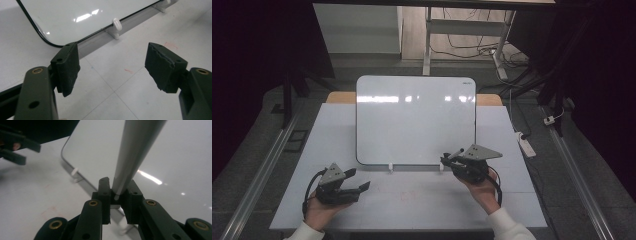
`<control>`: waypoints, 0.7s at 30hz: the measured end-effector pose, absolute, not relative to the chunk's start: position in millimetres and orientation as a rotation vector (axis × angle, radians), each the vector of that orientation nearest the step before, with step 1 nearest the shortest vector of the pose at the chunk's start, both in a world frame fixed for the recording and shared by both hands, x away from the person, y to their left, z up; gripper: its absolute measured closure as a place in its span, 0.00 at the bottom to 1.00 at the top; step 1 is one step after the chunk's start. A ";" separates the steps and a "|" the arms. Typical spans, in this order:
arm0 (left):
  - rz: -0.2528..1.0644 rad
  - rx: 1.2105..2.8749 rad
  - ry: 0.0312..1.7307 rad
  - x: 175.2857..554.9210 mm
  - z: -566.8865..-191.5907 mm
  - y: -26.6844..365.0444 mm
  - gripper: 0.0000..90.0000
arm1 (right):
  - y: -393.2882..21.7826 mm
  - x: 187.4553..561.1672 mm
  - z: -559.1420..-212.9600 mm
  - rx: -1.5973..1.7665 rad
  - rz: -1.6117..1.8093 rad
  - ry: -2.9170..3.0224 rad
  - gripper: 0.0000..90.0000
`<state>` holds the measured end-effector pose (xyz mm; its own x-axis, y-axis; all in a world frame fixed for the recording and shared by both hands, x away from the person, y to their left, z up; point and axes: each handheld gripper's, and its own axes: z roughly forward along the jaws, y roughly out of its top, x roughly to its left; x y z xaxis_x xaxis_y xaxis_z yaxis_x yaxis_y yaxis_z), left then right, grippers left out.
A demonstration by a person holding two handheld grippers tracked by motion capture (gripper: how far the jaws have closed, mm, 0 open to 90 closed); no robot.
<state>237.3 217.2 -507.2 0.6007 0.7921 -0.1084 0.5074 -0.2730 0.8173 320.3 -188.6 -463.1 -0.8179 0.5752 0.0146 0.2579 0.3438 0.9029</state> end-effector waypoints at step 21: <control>0.416 1.955 0.759 249.8 -467.5 137.0 0.36 | -152.3 306.0 -482.3 0.694 1.539 2.460 0.86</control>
